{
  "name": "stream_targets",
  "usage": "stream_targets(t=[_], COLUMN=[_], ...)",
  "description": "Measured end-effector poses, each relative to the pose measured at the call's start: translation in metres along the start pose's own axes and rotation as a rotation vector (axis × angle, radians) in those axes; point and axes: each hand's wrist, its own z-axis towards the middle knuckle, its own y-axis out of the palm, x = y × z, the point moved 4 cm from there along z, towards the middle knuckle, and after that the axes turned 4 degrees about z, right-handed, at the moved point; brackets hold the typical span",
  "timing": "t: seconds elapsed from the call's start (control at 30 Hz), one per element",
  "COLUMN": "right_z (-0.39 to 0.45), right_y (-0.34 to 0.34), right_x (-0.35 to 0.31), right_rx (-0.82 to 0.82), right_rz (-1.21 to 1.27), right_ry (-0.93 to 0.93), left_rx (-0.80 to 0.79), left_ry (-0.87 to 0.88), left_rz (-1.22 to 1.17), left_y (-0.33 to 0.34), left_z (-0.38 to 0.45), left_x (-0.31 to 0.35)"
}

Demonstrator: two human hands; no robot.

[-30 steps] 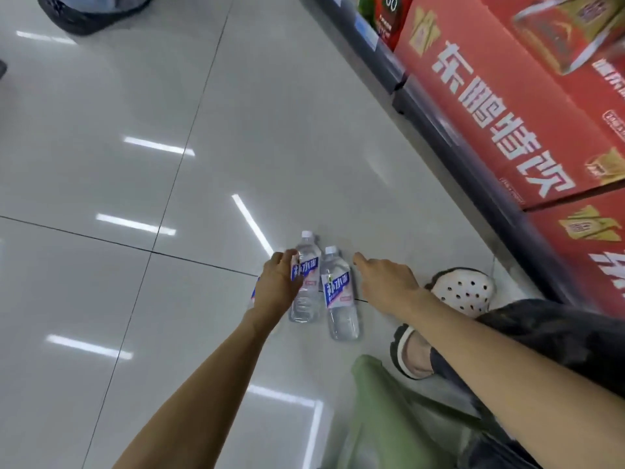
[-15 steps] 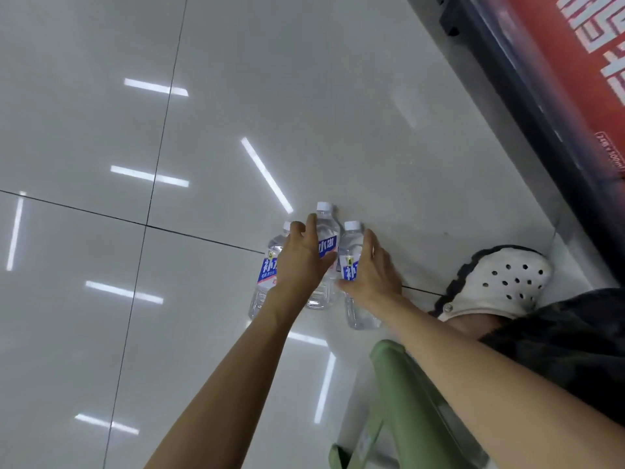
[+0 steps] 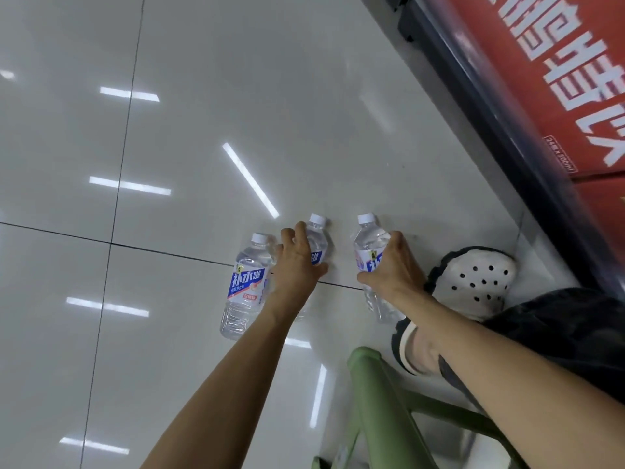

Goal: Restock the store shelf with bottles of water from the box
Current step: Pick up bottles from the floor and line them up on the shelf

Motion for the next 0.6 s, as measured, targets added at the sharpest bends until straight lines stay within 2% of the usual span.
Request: stream_targets(t=[0.27,0.6], right_z=[-0.018,-0.062], right_y=[-0.032,-0.105], right_x=[0.01,0.008], right_rx=[0.026,0.138], right_rz=[0.129,0.245], right_ry=[-0.036,-0.135], left_rx=[-0.047,0.168], left_ry=[0.062,0.215], left_rz=[0.038,-0.078], left_y=[-0.002,-0.059], left_z=[-0.011,-0.035], left_x=[0.027,0.095])
